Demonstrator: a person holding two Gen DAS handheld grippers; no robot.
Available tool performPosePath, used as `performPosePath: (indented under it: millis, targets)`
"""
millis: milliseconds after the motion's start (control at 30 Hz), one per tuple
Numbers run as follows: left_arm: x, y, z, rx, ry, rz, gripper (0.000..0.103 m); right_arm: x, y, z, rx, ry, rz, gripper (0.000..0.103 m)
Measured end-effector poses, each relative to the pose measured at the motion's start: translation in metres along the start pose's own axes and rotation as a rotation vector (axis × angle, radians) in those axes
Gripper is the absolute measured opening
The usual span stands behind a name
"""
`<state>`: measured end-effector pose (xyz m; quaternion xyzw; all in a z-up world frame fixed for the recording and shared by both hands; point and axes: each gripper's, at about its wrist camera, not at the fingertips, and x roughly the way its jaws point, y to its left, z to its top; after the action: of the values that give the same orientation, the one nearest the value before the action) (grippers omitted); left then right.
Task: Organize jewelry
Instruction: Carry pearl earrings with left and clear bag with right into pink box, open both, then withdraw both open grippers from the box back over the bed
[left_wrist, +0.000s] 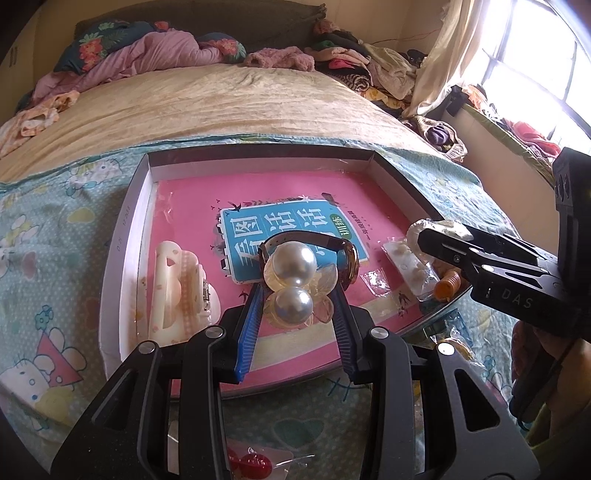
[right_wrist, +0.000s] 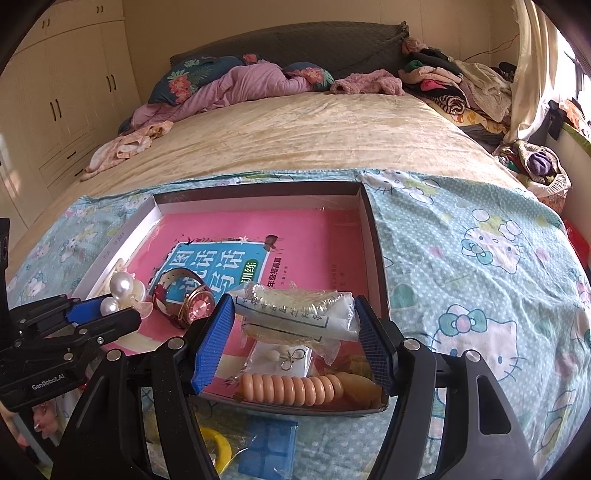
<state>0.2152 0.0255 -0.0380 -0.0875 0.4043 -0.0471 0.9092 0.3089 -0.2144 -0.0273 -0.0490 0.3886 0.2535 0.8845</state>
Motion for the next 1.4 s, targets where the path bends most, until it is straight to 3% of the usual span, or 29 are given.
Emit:
performPosePath:
  millis: [633, 1100, 1267, 1400]
  targets:
    - [0.005, 0.002, -0.002, -0.007, 0.012, -0.001, 0.029, 0.011, -0.001, -0.012, 0.018, 0.039, -0.005, 0.066]
    - [0.006, 0.001, -0.006, 0.000, 0.032, 0.007, 0.029, -0.017, -0.002, -0.014, 0.063, -0.020, 0.018, 0.086]
    - [0.003, 0.000, -0.005, 0.005, 0.030, 0.012, 0.043, -0.029, -0.005, -0.018, 0.095, -0.033, 0.026, 0.088]
    - [-0.001, -0.001, -0.005, 0.008, 0.028, 0.014, 0.043, -0.039, -0.008, -0.022, 0.119, -0.045, 0.033, 0.090]
